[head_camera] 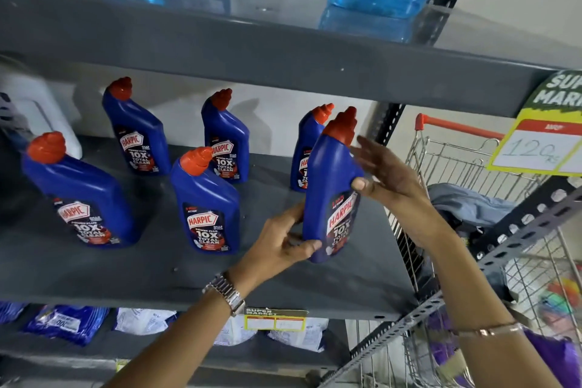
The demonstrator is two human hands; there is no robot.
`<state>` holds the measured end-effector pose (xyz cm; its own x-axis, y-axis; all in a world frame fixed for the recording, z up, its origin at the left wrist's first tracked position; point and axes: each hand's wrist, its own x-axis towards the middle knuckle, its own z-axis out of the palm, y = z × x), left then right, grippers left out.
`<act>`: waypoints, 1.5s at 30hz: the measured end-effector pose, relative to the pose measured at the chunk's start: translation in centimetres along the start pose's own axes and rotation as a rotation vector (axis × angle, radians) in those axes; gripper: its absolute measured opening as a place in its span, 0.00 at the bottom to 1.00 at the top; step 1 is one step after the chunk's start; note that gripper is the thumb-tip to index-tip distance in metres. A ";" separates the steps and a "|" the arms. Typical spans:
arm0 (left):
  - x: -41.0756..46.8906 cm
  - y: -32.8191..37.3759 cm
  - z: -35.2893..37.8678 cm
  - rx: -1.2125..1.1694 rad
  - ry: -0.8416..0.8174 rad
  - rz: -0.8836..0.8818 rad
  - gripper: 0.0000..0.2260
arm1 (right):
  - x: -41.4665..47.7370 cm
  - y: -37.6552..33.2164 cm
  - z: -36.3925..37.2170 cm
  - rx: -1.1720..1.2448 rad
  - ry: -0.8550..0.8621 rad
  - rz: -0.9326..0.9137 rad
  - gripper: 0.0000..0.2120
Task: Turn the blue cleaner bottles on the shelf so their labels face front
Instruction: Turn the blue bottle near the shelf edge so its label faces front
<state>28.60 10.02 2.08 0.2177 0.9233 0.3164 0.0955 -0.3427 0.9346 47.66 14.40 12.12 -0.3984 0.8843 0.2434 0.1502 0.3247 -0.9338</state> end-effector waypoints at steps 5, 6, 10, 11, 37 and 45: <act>1.2 0.0 -1.7 0.086 -0.076 -0.051 0.21 | -0.3 0.3 0.2 -0.018 0.015 0.005 0.25; 1.5 -0.2 -1.9 0.065 -0.059 -0.073 0.23 | -0.3 0.5 0.5 -0.062 0.073 -0.001 0.22; 2.0 -1.1 -2.5 -0.018 -0.023 -0.154 0.26 | -1.2 2.0 2.2 -0.092 0.229 -0.036 0.20; 1.9 -1.4 -2.5 -0.022 -0.020 -0.165 0.26 | -1.5 2.5 2.5 -0.087 0.236 -0.029 0.20; -1.8 -4.1 -0.3 -0.015 0.120 -0.128 0.26 | -4.2 6.9 5.5 0.019 0.332 0.048 0.23; -8.8 -1.8 -6.8 0.126 0.427 0.023 0.14 | -5.0 3.8 15.3 -0.241 0.797 -0.439 0.12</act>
<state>19.93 3.71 -1.32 -0.1970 0.8950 0.4002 0.2184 -0.3578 0.9079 36.36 6.11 3.36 0.2600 0.6065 0.7513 0.3520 0.6650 -0.6587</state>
